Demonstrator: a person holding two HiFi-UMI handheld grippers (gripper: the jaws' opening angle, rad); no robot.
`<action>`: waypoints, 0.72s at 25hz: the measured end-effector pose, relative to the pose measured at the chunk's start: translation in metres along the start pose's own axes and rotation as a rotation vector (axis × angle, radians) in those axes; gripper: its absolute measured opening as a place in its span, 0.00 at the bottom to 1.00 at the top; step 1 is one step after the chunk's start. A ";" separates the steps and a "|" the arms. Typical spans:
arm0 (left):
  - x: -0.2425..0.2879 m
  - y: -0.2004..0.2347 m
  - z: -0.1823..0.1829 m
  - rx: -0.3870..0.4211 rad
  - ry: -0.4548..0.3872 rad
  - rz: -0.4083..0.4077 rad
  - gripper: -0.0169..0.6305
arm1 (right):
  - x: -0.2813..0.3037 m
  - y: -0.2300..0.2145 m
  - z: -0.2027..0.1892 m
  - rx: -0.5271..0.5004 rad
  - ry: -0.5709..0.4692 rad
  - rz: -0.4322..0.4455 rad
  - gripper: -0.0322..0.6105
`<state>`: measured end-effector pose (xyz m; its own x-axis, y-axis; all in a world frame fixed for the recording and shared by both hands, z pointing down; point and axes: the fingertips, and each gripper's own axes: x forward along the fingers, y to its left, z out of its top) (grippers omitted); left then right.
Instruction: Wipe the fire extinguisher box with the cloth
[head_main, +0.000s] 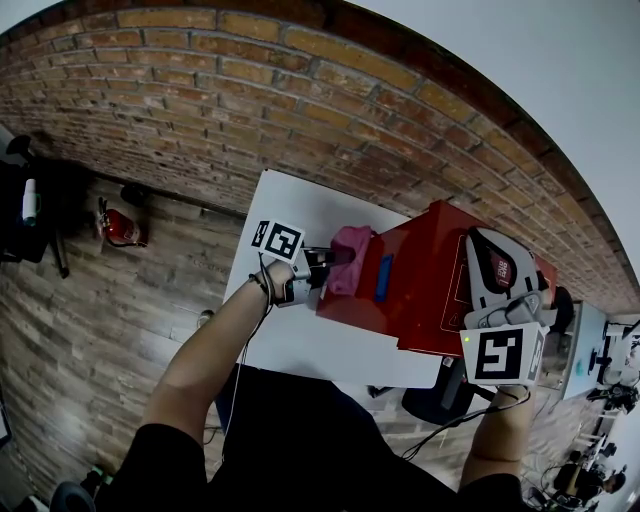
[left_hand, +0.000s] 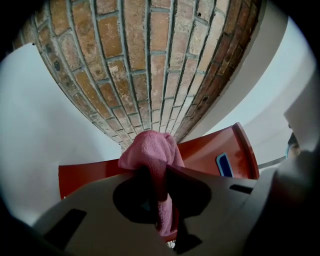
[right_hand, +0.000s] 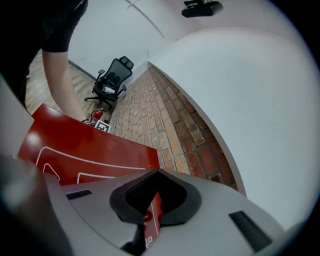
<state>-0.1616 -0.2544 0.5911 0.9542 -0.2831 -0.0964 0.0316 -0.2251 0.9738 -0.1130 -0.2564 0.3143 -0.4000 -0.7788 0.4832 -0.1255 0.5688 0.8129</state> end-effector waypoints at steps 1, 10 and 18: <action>0.000 0.003 -0.001 -0.002 0.000 0.003 0.14 | 0.000 0.000 0.000 -0.001 -0.001 0.000 0.08; -0.001 0.020 -0.002 -0.009 -0.009 0.014 0.14 | 0.001 -0.002 -0.001 0.004 0.004 0.000 0.08; -0.003 0.040 -0.005 0.003 -0.008 0.048 0.14 | 0.001 0.000 -0.001 0.006 0.002 0.002 0.08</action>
<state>-0.1617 -0.2577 0.6315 0.9521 -0.3015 -0.0510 -0.0154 -0.2139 0.9767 -0.1124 -0.2577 0.3151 -0.3981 -0.7783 0.4855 -0.1304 0.5719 0.8099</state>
